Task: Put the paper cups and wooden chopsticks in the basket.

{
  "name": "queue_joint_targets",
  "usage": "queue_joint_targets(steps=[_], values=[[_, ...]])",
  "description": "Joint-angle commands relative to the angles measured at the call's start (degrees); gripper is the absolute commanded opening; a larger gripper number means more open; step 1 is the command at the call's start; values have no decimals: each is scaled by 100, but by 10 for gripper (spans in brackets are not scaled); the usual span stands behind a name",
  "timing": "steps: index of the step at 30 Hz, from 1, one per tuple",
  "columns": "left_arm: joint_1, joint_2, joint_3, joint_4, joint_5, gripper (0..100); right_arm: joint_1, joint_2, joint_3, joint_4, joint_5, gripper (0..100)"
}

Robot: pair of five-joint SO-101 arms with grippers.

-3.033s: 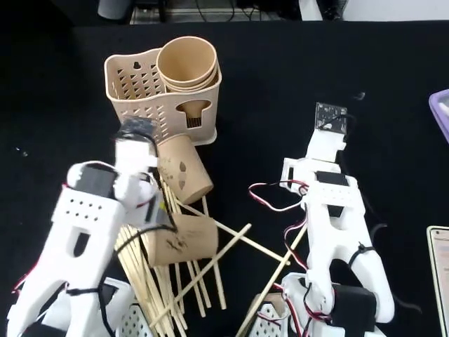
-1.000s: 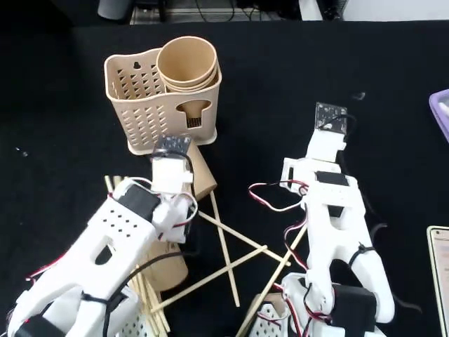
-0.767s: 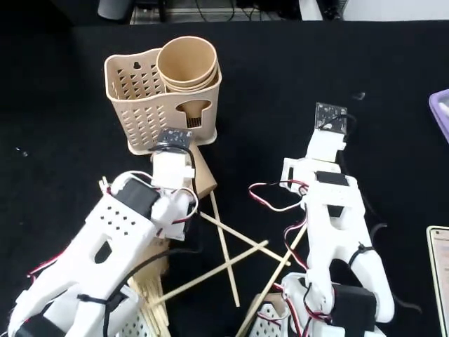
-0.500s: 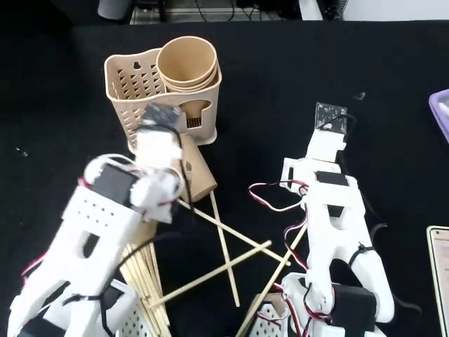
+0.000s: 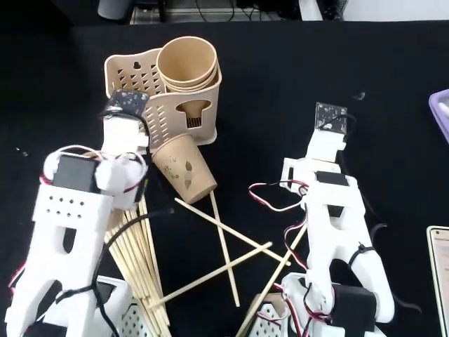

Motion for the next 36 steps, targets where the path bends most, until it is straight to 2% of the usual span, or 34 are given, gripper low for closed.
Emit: queue_joint_targets(steps=[1,5,10,14,17,22,25,28,34,36], values=[[-312,-26,-277,360,-1169,30,-62,-4,-338,-105,-18,240],[-321,-79,215,70,-1187,30,-62,-4,-330,-105,-18,240],[-321,-79,1103,-879,-1178,30,-62,-4,-330,-97,-9,240],[-321,-246,1736,-1574,-624,30,-62,-4,-321,-97,-9,240],[-321,-747,1947,-1618,-413,34,-62,-4,-321,-97,0,240],[-330,-1705,2360,-1609,-659,36,-62,-4,-321,-105,0,240],[-382,-2057,2615,-1618,-905,91,-62,-4,-321,-105,0,240],[-734,-2180,2668,-1618,-993,137,-62,-4,-321,-105,0,240],[-1226,-2171,2747,-1626,-1266,134,-62,-4,-321,-105,-9,240],[-1244,-2189,2782,-1626,-1292,93,-62,-4,-321,-105,-18,240]])
